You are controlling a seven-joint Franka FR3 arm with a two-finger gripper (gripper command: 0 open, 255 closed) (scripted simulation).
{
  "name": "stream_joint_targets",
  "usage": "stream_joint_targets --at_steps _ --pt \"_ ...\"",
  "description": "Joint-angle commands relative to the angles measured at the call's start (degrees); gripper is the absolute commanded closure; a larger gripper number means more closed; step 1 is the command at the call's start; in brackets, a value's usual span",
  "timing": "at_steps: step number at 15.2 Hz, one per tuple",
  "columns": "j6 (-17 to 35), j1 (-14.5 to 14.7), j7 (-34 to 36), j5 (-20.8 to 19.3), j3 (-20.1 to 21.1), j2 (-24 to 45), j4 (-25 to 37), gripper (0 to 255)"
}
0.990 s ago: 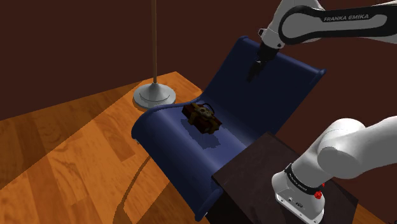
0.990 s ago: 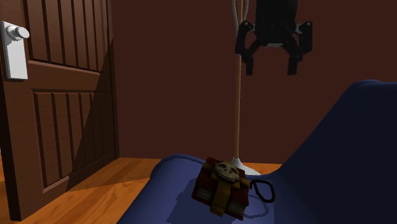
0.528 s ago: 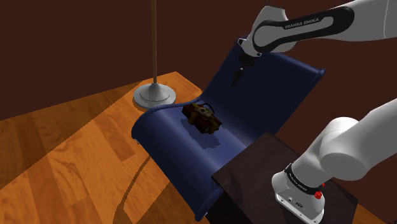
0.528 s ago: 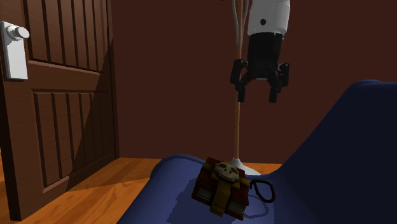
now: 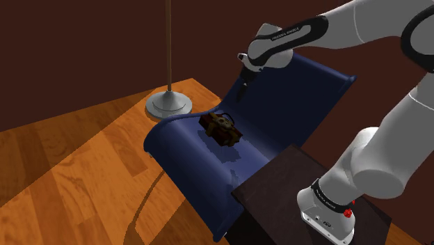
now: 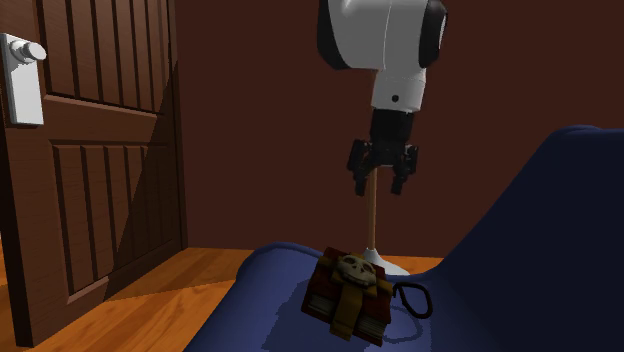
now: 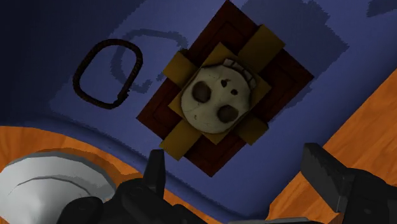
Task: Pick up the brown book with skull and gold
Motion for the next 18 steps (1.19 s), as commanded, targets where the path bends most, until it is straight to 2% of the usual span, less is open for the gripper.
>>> stream_joint_targets --at_steps 1,5,9,14,18 --pt "0.70 0.11 -5.06 3.46 0.57 4.59 3.00 0" --pt "1.36 -0.52 -13.14 8.85 3.19 13.01 9.16 0" --pt "1.30 -1.54 -19.59 12.34 6.41 20.91 15.90 0" --pt "0.61 -2.46 -25.39 14.28 10.16 29.71 24.43 0" --pt "2.52 -2.80 -26.40 15.16 10.74 31.88 24.58 0"
